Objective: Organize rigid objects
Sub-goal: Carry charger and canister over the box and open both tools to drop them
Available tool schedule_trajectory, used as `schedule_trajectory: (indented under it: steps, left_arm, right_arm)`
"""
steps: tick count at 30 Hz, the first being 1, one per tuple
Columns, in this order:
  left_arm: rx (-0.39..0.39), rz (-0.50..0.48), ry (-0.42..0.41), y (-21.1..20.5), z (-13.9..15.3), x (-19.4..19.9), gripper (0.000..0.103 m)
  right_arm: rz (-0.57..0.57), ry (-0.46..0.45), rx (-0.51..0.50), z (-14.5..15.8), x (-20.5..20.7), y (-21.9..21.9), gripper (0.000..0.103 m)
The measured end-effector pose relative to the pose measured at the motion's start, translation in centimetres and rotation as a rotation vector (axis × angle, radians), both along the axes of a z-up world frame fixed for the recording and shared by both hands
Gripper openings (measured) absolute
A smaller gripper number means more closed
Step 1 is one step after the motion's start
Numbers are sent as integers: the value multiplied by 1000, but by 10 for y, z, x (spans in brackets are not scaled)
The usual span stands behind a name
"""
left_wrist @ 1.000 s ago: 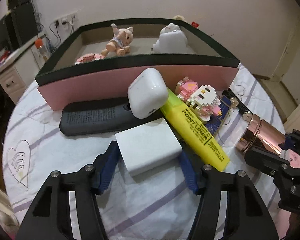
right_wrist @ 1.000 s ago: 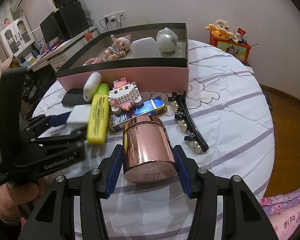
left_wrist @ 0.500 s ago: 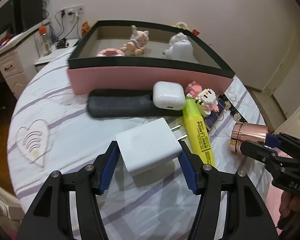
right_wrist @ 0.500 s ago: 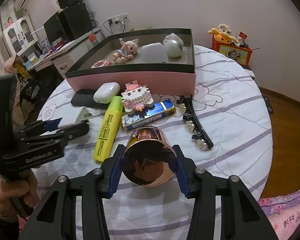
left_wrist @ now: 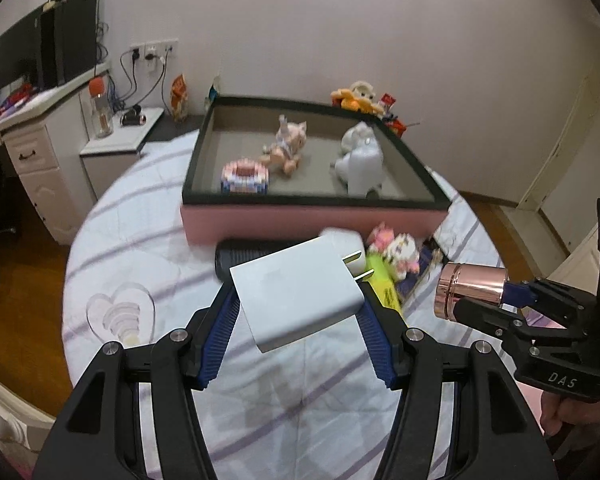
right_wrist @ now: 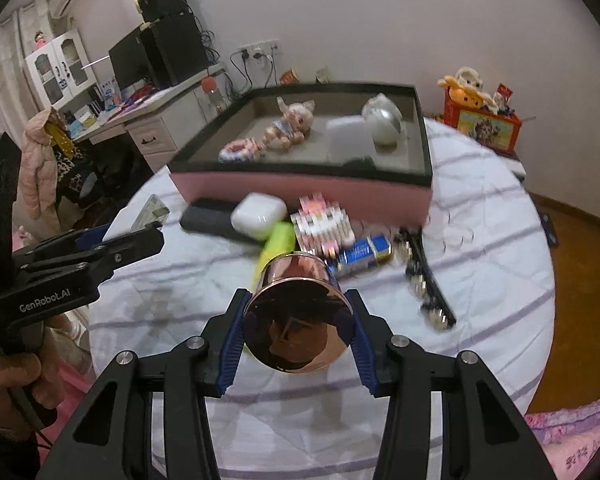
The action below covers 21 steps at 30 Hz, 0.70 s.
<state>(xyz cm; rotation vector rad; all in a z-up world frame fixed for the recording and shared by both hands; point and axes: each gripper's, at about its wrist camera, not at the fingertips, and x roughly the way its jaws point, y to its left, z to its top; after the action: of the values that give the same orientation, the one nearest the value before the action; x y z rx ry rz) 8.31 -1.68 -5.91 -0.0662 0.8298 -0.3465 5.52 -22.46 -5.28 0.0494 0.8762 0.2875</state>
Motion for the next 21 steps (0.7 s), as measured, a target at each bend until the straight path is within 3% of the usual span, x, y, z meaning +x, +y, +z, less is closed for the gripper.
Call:
schedule_trajectory:
  steps: [11,21]
  left_arm:
    - [-4,-27,-67,-17,43,67,60]
    - [19,-56,-10,-49,22,138,60]
  right_arm:
    - [-4,-139,-71,59,66,-5,48]
    - [-50,-45,-96,28,128,-14,48]
